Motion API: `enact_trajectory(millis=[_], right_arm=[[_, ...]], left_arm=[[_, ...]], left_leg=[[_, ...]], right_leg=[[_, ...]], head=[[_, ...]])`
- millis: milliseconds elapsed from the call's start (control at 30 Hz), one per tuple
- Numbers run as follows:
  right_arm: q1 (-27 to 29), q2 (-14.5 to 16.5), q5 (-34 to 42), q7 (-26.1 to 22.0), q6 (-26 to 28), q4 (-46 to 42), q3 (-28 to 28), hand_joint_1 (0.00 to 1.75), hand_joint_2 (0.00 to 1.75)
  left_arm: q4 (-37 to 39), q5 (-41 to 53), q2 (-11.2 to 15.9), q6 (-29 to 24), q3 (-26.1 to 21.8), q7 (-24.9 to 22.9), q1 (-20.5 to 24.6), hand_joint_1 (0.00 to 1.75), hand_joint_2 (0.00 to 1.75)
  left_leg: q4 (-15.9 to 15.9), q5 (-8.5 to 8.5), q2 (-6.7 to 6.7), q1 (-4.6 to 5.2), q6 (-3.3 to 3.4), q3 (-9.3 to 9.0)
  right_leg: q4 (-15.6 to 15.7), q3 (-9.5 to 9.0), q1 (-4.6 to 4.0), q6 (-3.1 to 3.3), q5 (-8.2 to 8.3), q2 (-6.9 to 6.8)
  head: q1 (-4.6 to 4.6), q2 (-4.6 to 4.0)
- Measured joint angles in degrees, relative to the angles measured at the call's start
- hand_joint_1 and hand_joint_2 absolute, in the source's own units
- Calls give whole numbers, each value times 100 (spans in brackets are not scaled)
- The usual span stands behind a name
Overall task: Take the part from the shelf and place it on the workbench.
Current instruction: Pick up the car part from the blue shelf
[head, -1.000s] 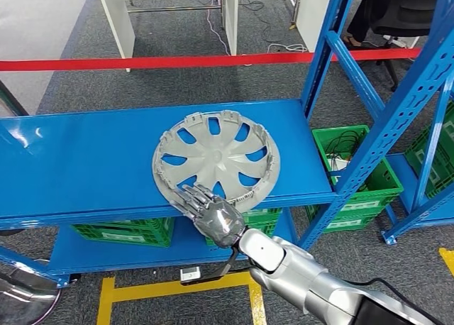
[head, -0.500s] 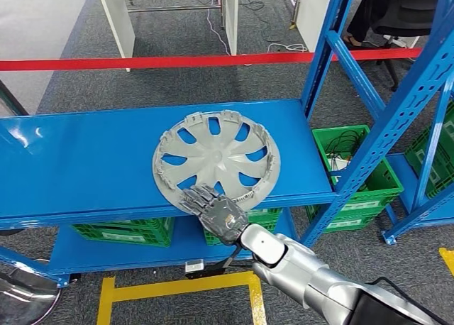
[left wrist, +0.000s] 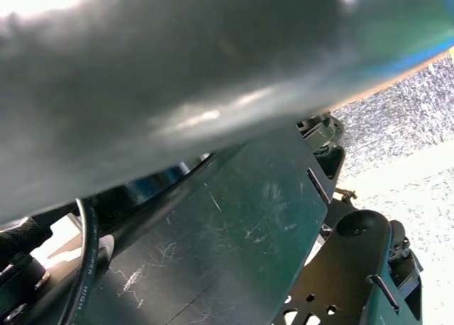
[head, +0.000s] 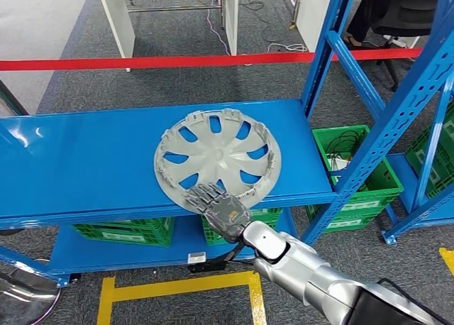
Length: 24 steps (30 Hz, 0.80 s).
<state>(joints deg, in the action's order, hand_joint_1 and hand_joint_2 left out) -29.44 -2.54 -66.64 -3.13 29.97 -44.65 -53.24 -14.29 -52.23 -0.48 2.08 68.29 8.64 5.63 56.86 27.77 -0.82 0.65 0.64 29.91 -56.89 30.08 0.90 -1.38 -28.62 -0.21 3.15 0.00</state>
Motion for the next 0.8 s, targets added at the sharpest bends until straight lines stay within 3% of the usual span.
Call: enact_trajectory(millis=[800], right_arm=[[117, 0, 201, -102, 176, -6, 239, 0, 175]], left_arm=[[0, -5, 16, 4, -42, 43, -69, 0, 0]], left_leg=[[1, 0, 0, 1, 0, 2]], right_leg=[[0, 2, 1, 1, 1, 0]], head=[[0, 0]])
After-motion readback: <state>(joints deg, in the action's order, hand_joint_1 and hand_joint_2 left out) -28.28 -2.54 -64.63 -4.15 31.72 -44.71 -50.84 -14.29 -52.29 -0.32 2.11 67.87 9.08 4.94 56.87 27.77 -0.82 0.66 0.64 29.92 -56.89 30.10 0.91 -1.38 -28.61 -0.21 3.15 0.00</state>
